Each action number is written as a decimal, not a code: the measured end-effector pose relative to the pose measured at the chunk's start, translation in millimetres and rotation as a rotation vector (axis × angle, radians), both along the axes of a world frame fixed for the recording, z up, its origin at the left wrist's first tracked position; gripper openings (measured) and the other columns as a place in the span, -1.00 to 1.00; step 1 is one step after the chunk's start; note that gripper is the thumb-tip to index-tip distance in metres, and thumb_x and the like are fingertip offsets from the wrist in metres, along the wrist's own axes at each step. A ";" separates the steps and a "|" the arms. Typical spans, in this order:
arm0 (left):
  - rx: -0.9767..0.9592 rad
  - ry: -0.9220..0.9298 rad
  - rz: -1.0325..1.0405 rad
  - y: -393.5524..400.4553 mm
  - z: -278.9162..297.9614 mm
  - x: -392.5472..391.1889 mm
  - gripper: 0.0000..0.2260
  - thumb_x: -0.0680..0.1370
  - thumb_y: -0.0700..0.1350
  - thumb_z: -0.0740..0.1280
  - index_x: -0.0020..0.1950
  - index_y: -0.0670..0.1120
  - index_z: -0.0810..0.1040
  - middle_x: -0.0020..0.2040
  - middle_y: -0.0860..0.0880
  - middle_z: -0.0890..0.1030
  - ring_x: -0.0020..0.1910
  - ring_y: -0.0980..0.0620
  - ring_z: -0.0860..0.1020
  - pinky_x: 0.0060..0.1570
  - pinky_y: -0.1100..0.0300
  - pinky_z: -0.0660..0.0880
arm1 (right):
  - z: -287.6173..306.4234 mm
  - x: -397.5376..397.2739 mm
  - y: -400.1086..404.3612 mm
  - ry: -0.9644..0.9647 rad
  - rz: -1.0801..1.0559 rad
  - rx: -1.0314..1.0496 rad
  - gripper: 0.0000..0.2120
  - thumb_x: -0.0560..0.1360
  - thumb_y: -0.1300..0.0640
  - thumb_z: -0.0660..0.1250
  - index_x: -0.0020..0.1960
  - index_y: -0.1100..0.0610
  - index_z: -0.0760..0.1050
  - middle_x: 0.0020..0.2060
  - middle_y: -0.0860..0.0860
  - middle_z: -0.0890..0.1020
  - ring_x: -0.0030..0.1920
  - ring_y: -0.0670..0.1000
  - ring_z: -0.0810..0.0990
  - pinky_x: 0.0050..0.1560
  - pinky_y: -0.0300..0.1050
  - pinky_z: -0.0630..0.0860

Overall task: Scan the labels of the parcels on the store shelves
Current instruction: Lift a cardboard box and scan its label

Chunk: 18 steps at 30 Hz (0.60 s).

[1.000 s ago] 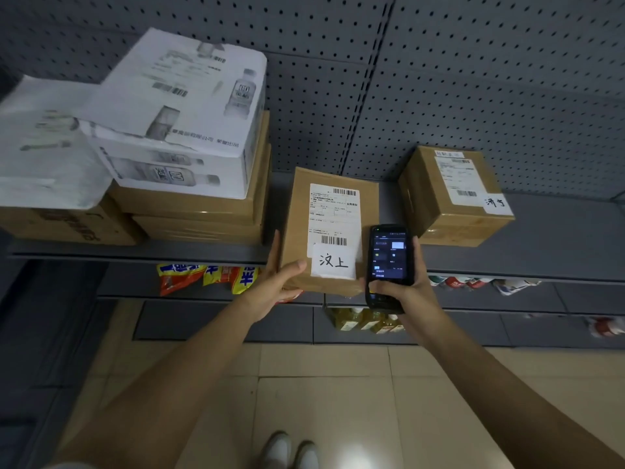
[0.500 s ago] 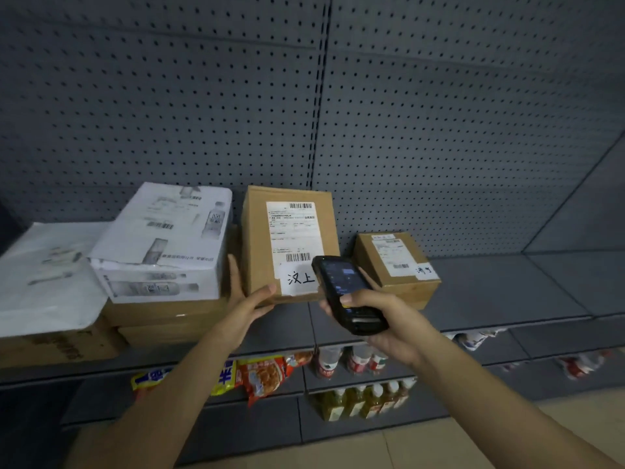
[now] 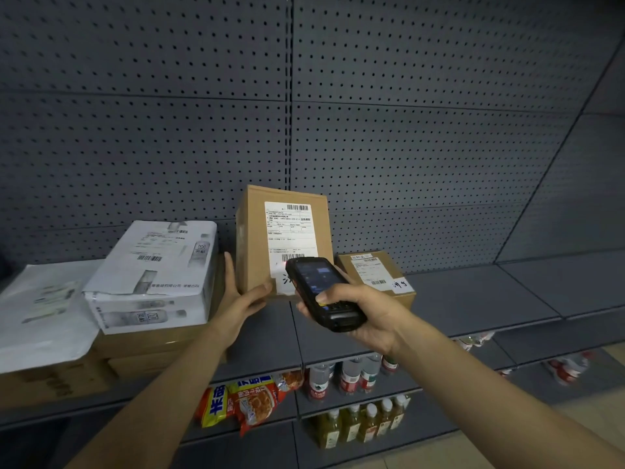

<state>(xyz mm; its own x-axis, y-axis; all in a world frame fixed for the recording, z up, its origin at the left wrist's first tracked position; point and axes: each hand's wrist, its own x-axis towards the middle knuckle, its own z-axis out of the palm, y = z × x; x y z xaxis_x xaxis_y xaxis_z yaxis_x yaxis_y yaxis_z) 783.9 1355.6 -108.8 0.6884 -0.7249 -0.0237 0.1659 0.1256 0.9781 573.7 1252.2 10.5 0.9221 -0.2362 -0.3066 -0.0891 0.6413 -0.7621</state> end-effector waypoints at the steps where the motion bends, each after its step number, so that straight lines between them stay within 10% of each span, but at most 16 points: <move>1: 0.005 -0.003 0.001 0.0 -0.5 -0.3 0.28 0.02 0.19 0.67 0.49 0.41 -0.14 0.55 0.03 0.19 0.41 -0.07 0.37 0.23 -0.05 0.48 | 1.0 -1.5 1.2 0.007 -0.001 0.000 -0.47 0.44 0.54 0.21 0.40 0.38 0.31 0.05 0.34 0.59 -0.23 0.18 0.72 -0.26 -0.07 0.67; 18: 0.007 0.029 0.035 9.8 -13.2 -2.6 0.34 -0.02 0.17 0.67 0.51 0.36 -0.17 0.55 0.05 0.15 0.42 -0.12 0.35 0.32 -0.20 0.39 | -6.4 -9.2 4.3 -0.038 0.032 0.054 -0.38 0.36 0.51 0.28 0.41 0.31 0.33 0.20 0.35 0.53 -0.13 0.22 0.71 -0.21 -0.04 0.67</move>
